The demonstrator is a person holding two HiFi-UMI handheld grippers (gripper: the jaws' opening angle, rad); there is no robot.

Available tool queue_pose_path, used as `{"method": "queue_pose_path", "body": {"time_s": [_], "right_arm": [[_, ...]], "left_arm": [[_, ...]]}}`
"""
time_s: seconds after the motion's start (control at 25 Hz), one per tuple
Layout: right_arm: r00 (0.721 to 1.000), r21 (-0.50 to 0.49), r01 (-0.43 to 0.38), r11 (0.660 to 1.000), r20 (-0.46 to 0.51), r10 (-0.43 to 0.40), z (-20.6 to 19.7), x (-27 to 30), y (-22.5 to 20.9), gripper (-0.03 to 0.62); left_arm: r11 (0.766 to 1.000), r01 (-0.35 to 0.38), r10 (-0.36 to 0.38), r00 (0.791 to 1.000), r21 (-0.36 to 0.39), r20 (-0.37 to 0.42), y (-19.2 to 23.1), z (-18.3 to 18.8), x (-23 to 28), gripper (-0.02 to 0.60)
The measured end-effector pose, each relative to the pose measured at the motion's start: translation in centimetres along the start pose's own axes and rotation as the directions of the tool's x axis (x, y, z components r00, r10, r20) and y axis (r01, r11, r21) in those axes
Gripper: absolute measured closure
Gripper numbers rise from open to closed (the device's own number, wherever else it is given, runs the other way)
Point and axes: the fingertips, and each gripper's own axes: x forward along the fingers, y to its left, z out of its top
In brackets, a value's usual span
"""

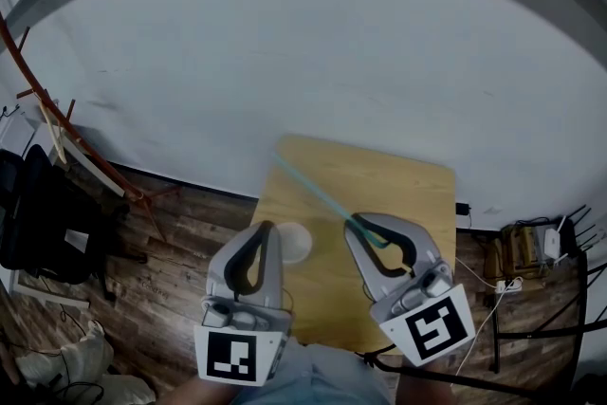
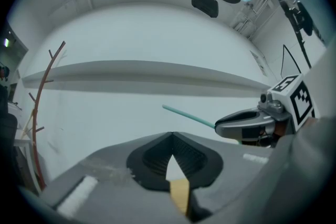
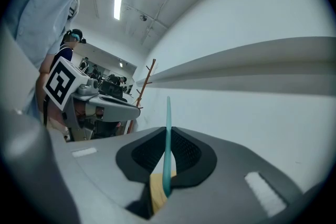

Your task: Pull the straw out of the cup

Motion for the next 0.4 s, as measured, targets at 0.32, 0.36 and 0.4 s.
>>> {"method": "queue_pose_path", "body": {"time_s": [0.32, 0.36, 0.4], "right_arm": [[1.000, 0.009, -0.007, 1.000, 0.002, 0.007, -0.41, 0.81, -0.25, 0.557], [1.000, 0.009, -0.007, 1.000, 0.003, 0.007, -0.46, 0.91, -0.34, 0.557], [1.000, 0.010, -0.007, 1.000, 0.004, 0.007, -0.51, 1.00, -0.43, 0.557]], "left_arm": [[1.000, -0.017, 0.017, 1.000, -0.026, -0.015, 0.48, -0.60, 0.61, 0.566], [1.000, -0.015, 0.015, 1.000, -0.024, -0.013, 0.49, -0.61, 0.73, 0.566], [1.000, -0.012, 0.012, 1.000, -0.020, -0.011, 0.50, -0.61, 0.87, 0.566]]}}
